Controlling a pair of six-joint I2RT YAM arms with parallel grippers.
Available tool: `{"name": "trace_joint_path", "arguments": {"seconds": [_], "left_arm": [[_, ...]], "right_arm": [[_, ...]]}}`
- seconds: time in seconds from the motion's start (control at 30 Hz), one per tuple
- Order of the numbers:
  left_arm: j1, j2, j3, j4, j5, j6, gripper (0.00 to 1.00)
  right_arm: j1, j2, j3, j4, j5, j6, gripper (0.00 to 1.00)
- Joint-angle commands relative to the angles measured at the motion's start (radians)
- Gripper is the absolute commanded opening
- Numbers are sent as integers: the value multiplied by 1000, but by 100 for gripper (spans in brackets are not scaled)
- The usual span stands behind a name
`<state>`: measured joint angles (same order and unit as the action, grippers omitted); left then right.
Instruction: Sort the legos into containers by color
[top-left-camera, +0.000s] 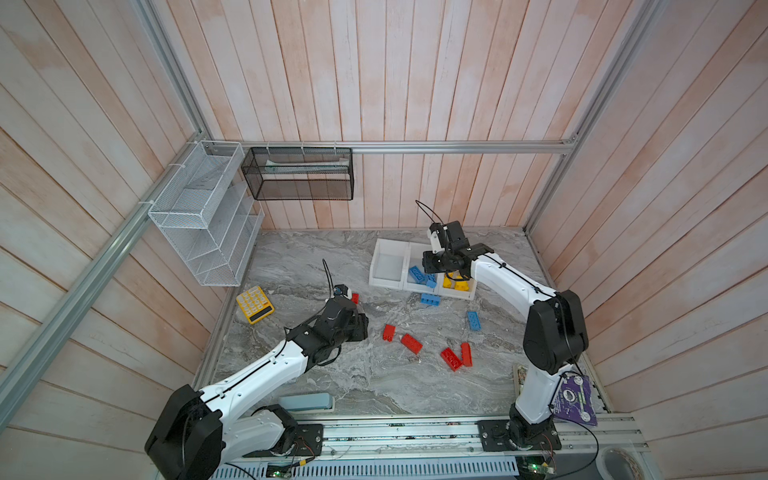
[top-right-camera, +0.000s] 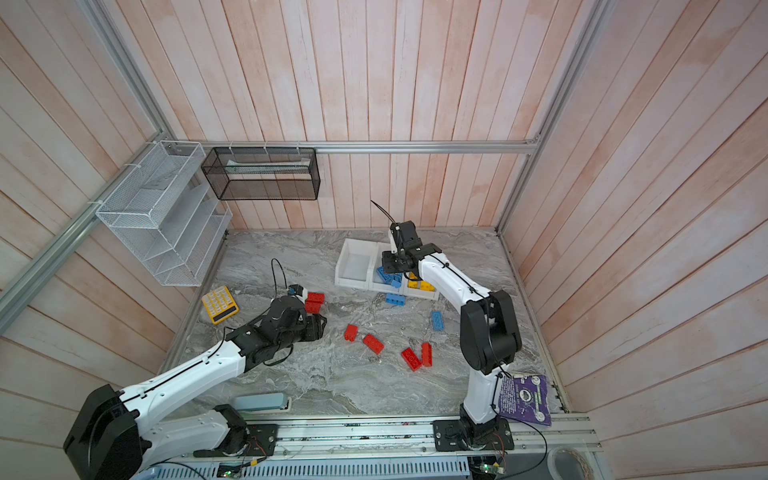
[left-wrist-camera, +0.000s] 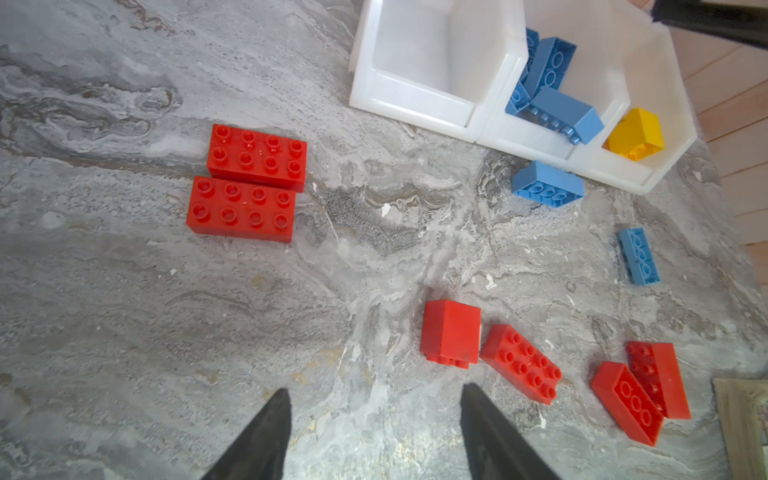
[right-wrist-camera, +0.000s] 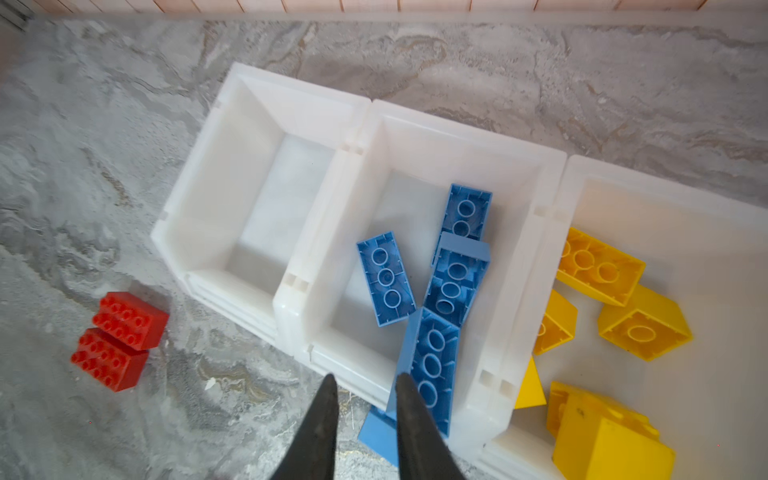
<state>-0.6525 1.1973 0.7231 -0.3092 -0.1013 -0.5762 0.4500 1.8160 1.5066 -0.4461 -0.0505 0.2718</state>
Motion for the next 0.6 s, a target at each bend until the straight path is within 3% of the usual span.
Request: {"name": "trace_joint_path", "arguments": {"seconds": [0.0, 0.03, 0.2, 0.3, 0.43, 0.57], "left_arm": [[-2, 58, 72, 29, 35, 34, 72], [-11, 77, 90, 29, 34, 37, 75], [-87, 204, 206, 17, -15, 44, 84], [-108, 274, 250, 43, -16, 28, 90], [-136, 378, 323, 72, -53, 22, 98], [-178, 529, 459, 46, -107, 31, 100]], "right_arm": [[-5, -125, -75, 66, -22, 32, 33], [-4, -160, -104, 85, -19, 38, 35], [-10, -383, -300, 189, -18, 63, 70], [-22, -515, -393, 227, -22, 83, 83], [-64, -660, -482, 251, -13, 116, 91], [-80, -765, -539, 265, 8, 147, 93]]}}
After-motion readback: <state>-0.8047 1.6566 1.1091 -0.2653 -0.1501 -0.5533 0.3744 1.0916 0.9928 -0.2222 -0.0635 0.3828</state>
